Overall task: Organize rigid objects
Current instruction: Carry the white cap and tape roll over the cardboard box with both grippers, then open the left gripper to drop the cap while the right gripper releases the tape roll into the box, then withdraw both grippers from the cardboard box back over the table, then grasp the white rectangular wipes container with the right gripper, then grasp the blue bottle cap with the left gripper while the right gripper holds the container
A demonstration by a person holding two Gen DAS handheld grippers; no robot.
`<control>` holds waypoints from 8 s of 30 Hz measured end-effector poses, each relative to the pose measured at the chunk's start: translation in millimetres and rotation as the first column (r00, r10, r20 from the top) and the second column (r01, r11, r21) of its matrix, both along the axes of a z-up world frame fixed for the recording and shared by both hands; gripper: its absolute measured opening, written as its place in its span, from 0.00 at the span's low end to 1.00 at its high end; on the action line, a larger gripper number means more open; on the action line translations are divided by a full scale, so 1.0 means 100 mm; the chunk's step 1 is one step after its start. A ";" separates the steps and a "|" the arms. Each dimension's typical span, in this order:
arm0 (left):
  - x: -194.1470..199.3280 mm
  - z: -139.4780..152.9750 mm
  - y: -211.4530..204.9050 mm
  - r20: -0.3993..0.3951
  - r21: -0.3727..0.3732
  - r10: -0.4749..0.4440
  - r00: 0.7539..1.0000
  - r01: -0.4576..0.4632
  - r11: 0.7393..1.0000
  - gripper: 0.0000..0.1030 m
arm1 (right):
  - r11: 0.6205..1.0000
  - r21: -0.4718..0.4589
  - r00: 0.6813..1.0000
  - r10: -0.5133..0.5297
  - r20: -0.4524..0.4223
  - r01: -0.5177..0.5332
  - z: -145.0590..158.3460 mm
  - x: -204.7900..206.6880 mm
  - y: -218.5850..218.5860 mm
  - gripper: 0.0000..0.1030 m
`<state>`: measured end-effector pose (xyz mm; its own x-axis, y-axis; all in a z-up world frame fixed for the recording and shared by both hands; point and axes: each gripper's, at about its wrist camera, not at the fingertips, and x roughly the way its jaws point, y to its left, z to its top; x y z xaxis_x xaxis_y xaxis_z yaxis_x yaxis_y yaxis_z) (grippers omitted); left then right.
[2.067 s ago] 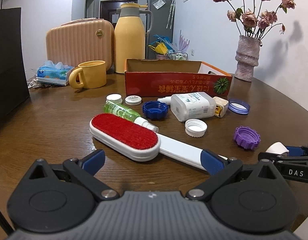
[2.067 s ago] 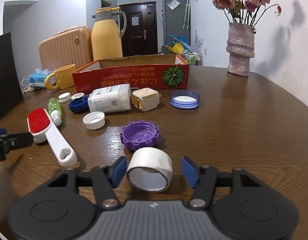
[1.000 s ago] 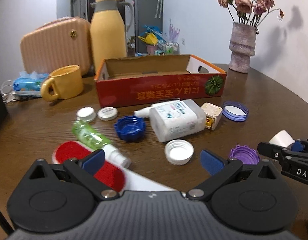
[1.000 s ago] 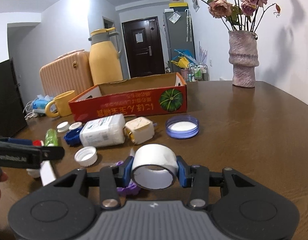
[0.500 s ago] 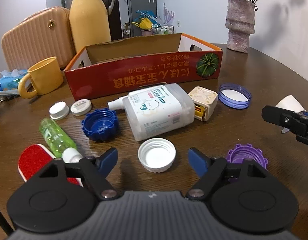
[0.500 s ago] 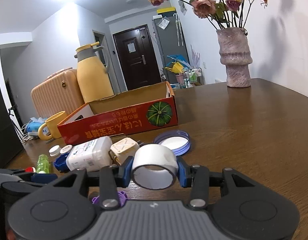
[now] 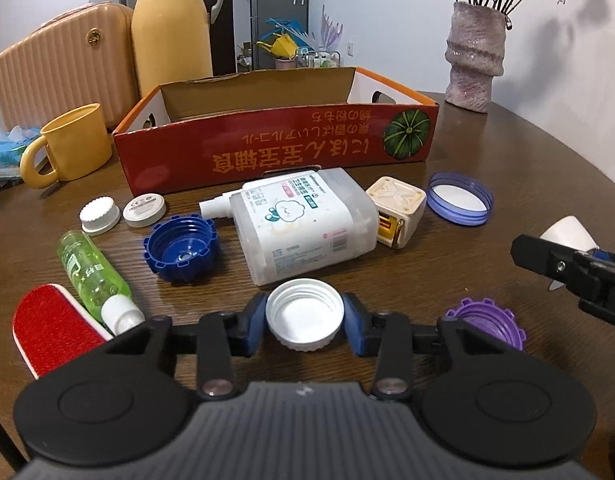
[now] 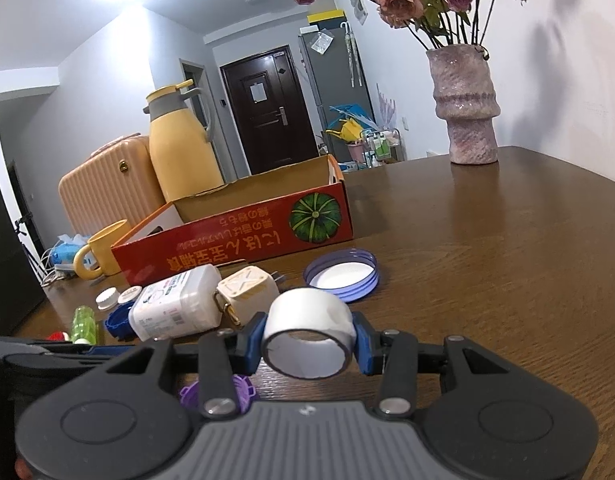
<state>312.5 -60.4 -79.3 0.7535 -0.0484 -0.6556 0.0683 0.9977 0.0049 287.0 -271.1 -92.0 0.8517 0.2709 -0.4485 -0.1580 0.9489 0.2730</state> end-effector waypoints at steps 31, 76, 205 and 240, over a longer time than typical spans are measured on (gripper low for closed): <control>-0.30 0.87 0.33 0.272 -0.057 0.039 0.961 -0.025 0.998 0.40 | 0.994 -0.103 0.988 0.052 0.144 -0.038 0.64 0.03 0.37 0.42; 1.84 0.94 0.73 0.235 0.009 0.143 0.961 -0.149 0.989 0.40 | 0.981 -0.177 0.997 0.078 0.020 -0.073 0.77 2.32 0.94 0.42; -0.55 0.36 1.83 0.226 -0.056 0.290 0.930 -0.285 0.957 1.00 | 0.905 -0.386 0.984 0.155 -0.088 -0.178 0.31 0.54 1.74 0.97; -0.44 0.27 1.87 0.165 -0.044 0.313 0.935 -0.310 0.950 1.00 | 0.934 -0.320 0.984 0.178 0.028 -0.160 0.29 0.66 1.65 0.79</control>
